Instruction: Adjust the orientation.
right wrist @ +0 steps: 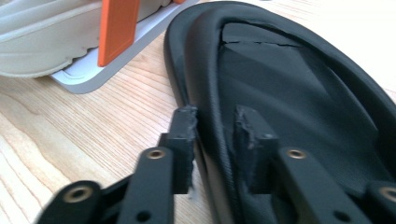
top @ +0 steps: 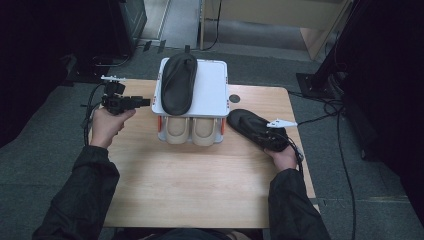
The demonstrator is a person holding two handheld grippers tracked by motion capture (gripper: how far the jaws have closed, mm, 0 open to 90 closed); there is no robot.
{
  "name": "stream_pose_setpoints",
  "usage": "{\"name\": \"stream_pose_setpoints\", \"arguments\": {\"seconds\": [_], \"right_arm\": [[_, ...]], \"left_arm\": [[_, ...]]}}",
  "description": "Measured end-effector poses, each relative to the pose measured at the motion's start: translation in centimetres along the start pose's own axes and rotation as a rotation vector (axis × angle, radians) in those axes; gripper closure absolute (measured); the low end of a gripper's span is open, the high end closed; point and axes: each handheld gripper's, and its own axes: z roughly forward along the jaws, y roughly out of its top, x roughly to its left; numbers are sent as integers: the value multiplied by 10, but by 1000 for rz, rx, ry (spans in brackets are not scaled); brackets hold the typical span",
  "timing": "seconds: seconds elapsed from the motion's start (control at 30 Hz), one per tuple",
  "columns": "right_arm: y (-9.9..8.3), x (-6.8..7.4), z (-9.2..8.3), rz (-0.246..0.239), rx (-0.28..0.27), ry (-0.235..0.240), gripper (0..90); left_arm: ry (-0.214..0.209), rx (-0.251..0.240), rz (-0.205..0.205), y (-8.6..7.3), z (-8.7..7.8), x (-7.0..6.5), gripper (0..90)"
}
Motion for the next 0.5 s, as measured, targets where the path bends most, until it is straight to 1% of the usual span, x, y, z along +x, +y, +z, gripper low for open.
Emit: {"name": "stream_pose_setpoints", "arguments": {"seconds": [0.03, 0.1, 0.2, 0.3, 0.37, 0.43, 0.5], "right_arm": [[1, 1, 1, -7, -1, -2, 737], [2, 3, 1, -4, 2, -7, 750], [2, 2, 3, -1, -5, -12, 782], [5, 4, 5, 25, 1, -23, 809], [7, 5, 8, 35, 4, -31, 812], [10, 4, 10, 39, 1, -39, 814], [11, 3, 14, 48, -14, -41, 814]], "left_arm": [[2, 0, 5, -2, 0, 0, 529], [18, -7, 20, -6, 0, -1, 530], [9, -7, 17, -12, 0, -1, 530], [2, -17, 14, -18, -1, -2, 530], [-7, -27, 6, -22, -1, -2, 530], [-12, -26, 5, -27, 0, -3, 530], [-18, -24, 3, -33, 1, -4, 530]]}}
